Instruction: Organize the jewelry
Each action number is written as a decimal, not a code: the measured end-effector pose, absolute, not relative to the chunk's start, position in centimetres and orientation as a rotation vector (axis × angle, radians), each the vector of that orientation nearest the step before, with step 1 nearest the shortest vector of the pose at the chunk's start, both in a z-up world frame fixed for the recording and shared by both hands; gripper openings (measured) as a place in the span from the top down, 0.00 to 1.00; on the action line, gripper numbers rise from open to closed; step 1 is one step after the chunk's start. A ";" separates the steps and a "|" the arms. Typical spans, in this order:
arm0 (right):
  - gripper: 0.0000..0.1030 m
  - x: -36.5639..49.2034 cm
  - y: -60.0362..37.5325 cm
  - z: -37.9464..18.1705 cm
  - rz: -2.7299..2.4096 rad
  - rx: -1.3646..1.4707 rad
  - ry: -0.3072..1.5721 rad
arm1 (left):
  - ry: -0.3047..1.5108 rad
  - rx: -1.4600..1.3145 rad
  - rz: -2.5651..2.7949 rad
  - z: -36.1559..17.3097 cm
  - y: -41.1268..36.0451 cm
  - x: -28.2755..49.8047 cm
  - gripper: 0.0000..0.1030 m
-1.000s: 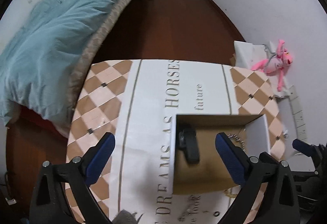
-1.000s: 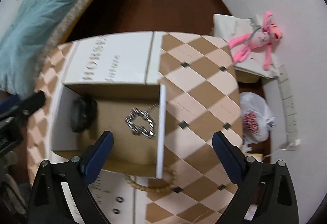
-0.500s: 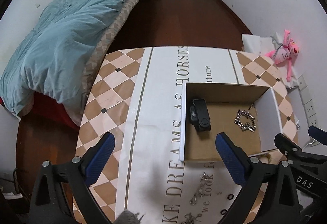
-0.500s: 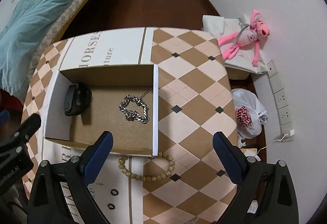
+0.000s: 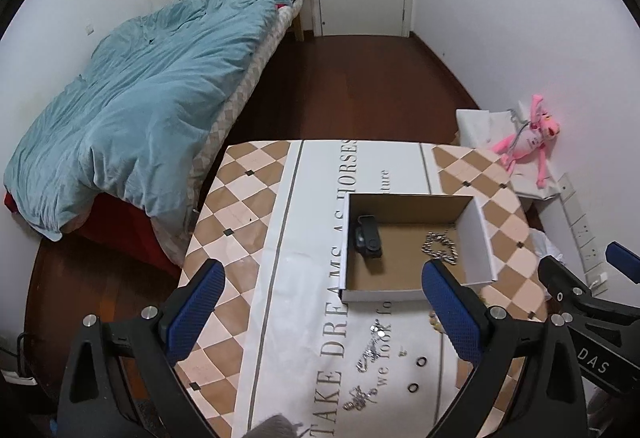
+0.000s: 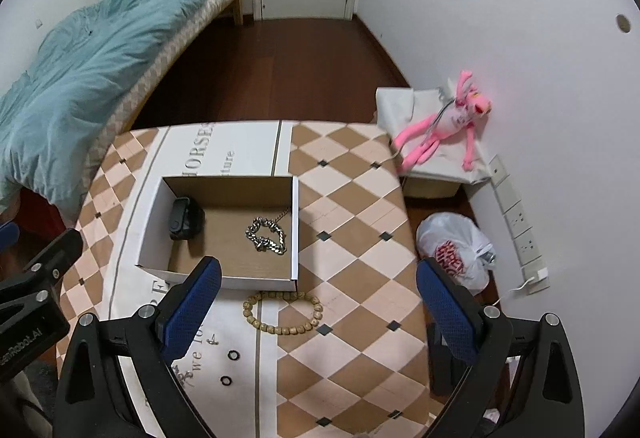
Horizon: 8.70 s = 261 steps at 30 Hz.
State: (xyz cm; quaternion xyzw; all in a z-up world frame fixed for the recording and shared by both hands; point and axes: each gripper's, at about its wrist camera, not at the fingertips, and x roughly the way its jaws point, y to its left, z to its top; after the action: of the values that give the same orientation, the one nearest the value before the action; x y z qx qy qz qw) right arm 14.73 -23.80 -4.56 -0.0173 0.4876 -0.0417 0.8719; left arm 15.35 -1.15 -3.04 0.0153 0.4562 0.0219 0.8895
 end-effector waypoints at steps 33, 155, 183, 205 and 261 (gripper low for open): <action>0.04 5.3 -27.5 -18.5 -0.079 0.155 1.324 | 1.293 0.085 -0.039 -19.2 -2.1 7.5 0.29; 0.92 21.3 -24.3 -3.8 0.253 0.266 1.084 | 1.066 -0.158 -0.328 -1.7 -4.2 22.7 0.90; 0.05 23.7 -24.2 -12.1 0.040 0.065 1.279 | 1.115 0.033 -0.008 -8.9 -1.4 24.2 0.02; 0.01 17.1 -24.2 -8.5 -0.046 0.013 1.113 | 0.985 0.036 0.005 -5.8 -1.0 17.5 0.01; 0.88 6.9 -22.9 -19.3 0.025 0.122 1.201 | 1.245 0.031 0.072 -18.7 0.7 10.9 0.02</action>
State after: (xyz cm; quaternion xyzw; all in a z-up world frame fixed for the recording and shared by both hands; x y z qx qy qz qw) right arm 6.92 -22.86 -19.28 0.0575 0.5648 0.0119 0.8231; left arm 10.94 0.75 -18.71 0.0147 0.5829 0.0338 0.8117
